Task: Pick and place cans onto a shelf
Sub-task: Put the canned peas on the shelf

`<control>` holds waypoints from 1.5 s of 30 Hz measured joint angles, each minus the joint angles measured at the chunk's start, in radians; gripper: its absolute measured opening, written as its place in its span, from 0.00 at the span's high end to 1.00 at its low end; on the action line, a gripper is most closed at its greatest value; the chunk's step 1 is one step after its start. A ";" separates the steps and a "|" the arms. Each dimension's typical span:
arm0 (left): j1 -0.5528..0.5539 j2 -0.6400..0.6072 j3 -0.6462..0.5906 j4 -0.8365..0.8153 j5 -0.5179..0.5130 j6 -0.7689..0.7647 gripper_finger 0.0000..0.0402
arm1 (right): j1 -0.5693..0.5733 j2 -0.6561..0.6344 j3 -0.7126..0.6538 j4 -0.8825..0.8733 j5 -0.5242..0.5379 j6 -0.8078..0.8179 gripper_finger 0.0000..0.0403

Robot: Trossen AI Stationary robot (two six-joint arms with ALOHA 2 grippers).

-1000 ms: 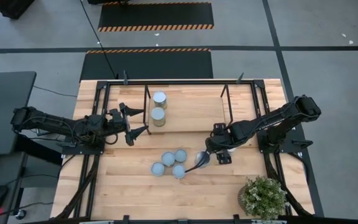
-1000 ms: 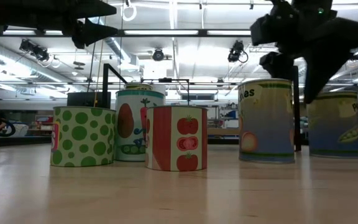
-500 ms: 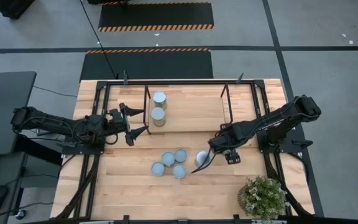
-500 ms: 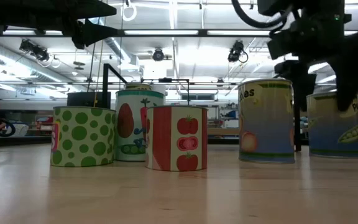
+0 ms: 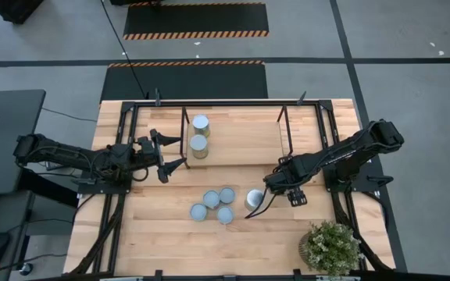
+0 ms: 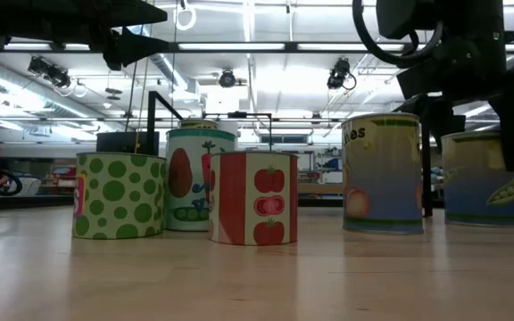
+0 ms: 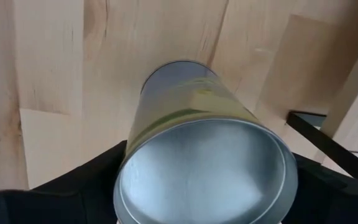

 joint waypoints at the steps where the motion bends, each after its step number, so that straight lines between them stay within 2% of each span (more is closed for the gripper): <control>1: 0.000 0.000 0.000 0.000 0.000 0.000 0.08 | 0.000 0.000 0.001 -0.001 0.000 0.001 0.20; 6: 0.000 0.000 0.000 0.000 0.000 0.000 0.08 | 0.000 0.000 0.052 -0.003 0.009 0.034 0.20; 12: 0.000 0.000 0.000 0.001 0.000 0.000 0.08 | -0.008 0.000 0.175 -0.033 0.096 0.051 0.20; 20: 0.000 0.000 0.000 0.007 0.000 0.000 0.08 | -0.086 0.038 0.337 -0.060 0.193 0.044 0.20; 23: 0.000 0.000 0.001 0.009 0.000 0.000 0.08 | -0.126 0.085 0.392 -0.058 0.211 -0.015 0.20; 30: 0.000 0.000 0.001 0.006 0.000 0.000 0.08 | -0.232 0.208 0.527 -0.054 0.204 -0.182 0.20; 34: 0.000 0.000 0.001 -0.001 0.000 0.000 0.08 | -0.306 0.258 0.577 -0.045 0.158 -0.256 0.20; 41: 0.000 0.000 0.001 -0.001 0.000 -0.001 0.08 | -0.440 0.298 0.600 0.026 0.068 -0.339 0.20; 45: 0.000 0.000 0.001 -0.001 0.000 -0.001 0.08 | -0.496 0.321 0.600 0.037 0.051 -0.375 0.20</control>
